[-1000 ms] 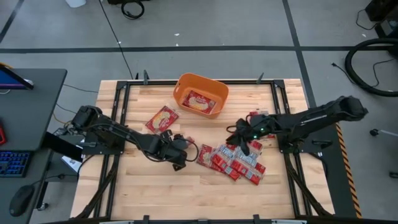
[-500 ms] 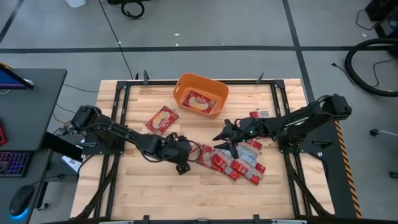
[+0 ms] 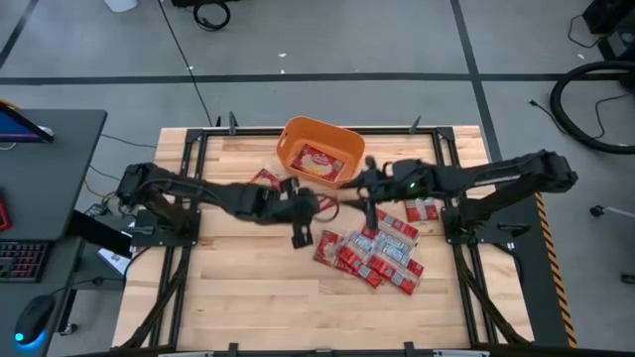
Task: Sort popcorn bags into baskets
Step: Put the red popcorn bag into the orange bin
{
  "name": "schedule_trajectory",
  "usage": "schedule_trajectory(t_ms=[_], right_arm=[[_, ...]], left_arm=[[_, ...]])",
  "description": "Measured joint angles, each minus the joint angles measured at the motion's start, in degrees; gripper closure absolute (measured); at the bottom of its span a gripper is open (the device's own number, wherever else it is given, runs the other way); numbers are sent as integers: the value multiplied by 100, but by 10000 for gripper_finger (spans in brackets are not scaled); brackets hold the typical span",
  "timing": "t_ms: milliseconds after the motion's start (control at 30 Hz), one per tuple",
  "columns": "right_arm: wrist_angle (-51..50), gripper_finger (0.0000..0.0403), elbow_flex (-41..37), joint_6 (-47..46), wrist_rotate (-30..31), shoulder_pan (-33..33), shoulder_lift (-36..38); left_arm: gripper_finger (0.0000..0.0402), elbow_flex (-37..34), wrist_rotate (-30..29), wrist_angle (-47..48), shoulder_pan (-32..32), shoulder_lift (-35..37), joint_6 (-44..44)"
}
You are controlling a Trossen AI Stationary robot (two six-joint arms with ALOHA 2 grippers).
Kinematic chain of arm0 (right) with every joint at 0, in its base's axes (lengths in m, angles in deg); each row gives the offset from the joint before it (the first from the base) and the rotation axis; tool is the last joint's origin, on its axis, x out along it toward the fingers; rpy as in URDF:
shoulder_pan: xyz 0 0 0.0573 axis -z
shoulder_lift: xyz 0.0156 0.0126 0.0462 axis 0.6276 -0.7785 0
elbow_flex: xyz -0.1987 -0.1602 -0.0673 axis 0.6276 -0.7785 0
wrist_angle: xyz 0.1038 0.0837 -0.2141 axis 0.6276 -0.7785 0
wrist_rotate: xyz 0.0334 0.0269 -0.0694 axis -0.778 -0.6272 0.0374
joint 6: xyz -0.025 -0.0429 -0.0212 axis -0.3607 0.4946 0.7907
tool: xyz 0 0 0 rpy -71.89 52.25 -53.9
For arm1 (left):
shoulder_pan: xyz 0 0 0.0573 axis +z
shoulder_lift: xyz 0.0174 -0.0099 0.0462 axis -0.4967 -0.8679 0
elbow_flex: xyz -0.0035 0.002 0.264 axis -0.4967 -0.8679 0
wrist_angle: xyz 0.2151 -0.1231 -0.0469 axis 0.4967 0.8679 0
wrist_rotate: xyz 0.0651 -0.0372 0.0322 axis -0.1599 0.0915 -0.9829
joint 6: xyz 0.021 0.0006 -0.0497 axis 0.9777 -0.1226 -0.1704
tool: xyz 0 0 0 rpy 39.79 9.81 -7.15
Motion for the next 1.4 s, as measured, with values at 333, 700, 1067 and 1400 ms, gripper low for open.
schedule_trajectory(t_ms=[333, 700, 1067, 1400], right_arm=[[-1465, 212, 263, -132, 959, 178, 1139], [-3020, 212, 261, -1662, 1387, 179, 1841], [-3597, 212, 254, -2629, 1883, 78, 2036], [-3440, 212, 256, -2883, 2053, 62, 1886]], left_arm=[[400, 550, -12, -50, 1215, 2, 2069], [400, 86, 530, -1467, 2211, -262, 4639], [400, -815, 1305, -2829, 2825, -667, 6289], [353, -1212, 1908, -3113, 3213, -1030, 5961]])
